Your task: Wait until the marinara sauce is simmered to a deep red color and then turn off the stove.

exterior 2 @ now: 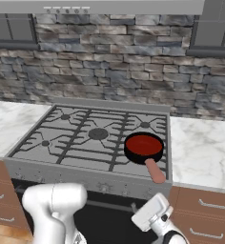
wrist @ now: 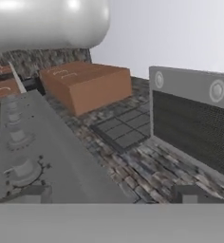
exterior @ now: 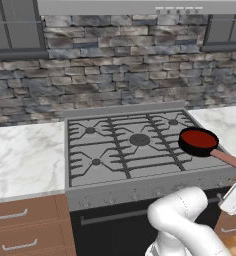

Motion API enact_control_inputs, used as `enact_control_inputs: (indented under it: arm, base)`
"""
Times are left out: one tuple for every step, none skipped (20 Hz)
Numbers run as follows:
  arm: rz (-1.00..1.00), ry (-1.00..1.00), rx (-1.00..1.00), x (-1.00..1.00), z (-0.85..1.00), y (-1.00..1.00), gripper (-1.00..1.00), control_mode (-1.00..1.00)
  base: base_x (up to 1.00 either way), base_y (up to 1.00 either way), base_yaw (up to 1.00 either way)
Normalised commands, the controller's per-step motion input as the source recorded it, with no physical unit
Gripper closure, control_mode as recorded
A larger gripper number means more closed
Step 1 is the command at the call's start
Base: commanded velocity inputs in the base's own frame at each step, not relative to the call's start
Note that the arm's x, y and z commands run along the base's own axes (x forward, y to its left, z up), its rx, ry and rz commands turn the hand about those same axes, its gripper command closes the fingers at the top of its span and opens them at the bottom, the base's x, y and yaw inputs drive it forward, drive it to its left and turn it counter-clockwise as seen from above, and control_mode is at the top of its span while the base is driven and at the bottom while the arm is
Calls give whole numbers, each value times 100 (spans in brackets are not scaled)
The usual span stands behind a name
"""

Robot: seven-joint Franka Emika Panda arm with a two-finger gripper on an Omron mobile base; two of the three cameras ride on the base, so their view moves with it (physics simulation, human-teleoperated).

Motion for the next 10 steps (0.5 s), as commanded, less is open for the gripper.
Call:
enact_control_inputs:
  arm:
    - [18,-29,-26,0,-31,-21,-100,-100]
    - [18,-29,-26,0,-27,-21,-100,-100]
    - [17,-30,-26,0,-21,-20,-100,-100]
    - [15,-30,-24,0,-16,-19,-100,-100]
    - [13,-31,-23,0,-11,-18,-100,-100]
    - [11,-34,-21,0,-10,-21,-100,-100]
    - [11,-35,-21,0,-9,-18,-100,-100]
    - [10,-36,-21,0,-5,-6,-100,-100]
    - [6,-32,-13,0,0,0,-100,-100]
    - [0,-8,0,0,0,0,-100,-100]
  base:
    - [0,0,0]
    - [0,0,0]
    - [0,0,0]
    - [0,0,0]
    - [0,0,0]
    - [0,0,0]
    - [0,0,0]
    - [0,0,0]
    - [0,0,0]
    - [0,0,0]
